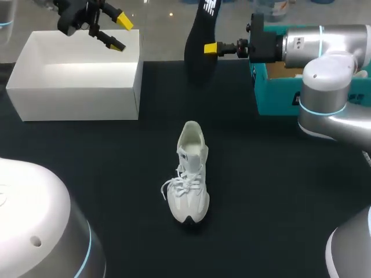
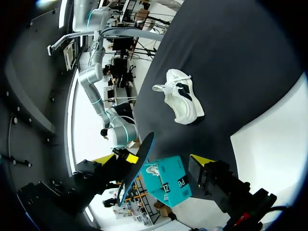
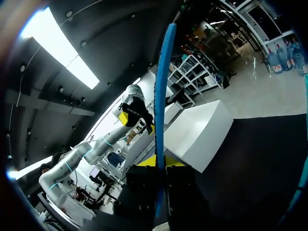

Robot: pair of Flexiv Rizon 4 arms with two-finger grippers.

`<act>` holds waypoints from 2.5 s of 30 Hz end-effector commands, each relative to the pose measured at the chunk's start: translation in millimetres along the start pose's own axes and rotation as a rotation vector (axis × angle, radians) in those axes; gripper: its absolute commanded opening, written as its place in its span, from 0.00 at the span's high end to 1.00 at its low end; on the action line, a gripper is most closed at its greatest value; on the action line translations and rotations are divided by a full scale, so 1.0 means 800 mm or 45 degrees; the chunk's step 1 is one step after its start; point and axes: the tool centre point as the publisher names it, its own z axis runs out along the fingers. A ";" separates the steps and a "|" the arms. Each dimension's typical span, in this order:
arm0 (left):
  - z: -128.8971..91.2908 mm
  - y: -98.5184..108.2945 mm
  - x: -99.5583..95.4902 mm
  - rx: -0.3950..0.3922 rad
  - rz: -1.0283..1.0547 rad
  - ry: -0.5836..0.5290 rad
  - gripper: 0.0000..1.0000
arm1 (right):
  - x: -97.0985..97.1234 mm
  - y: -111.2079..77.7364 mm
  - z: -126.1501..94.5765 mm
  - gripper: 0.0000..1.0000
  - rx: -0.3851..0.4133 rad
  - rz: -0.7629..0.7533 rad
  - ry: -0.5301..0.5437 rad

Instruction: Take the shoe out of the shoebox, open the shoe tongue, remove and reinsert the insole, then place the shoe into the shoebox

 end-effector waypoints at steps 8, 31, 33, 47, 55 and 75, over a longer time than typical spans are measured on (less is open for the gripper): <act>-0.001 0.001 0.001 0.005 0.001 0.002 0.00 | -0.003 -0.032 0.012 1.00 0.049 0.042 0.004; -0.001 0.001 0.001 0.005 0.001 0.002 0.00 | -0.015 -0.092 0.034 1.00 0.080 -0.095 -0.088; -0.001 0.001 0.001 0.005 0.001 0.002 0.00 | -0.015 -0.098 0.038 1.00 0.084 -0.099 -0.095; -0.001 0.001 0.001 0.005 0.001 0.002 0.00 | -0.025 -0.160 0.077 1.00 0.103 -0.050 -0.079; -0.001 0.001 0.001 0.005 0.001 0.002 0.00 | -0.030 -0.185 0.086 1.00 0.098 -0.025 -0.072; -0.001 0.001 0.001 0.005 0.001 0.002 0.00 | -0.022 -0.191 0.072 1.00 0.104 -0.023 -0.131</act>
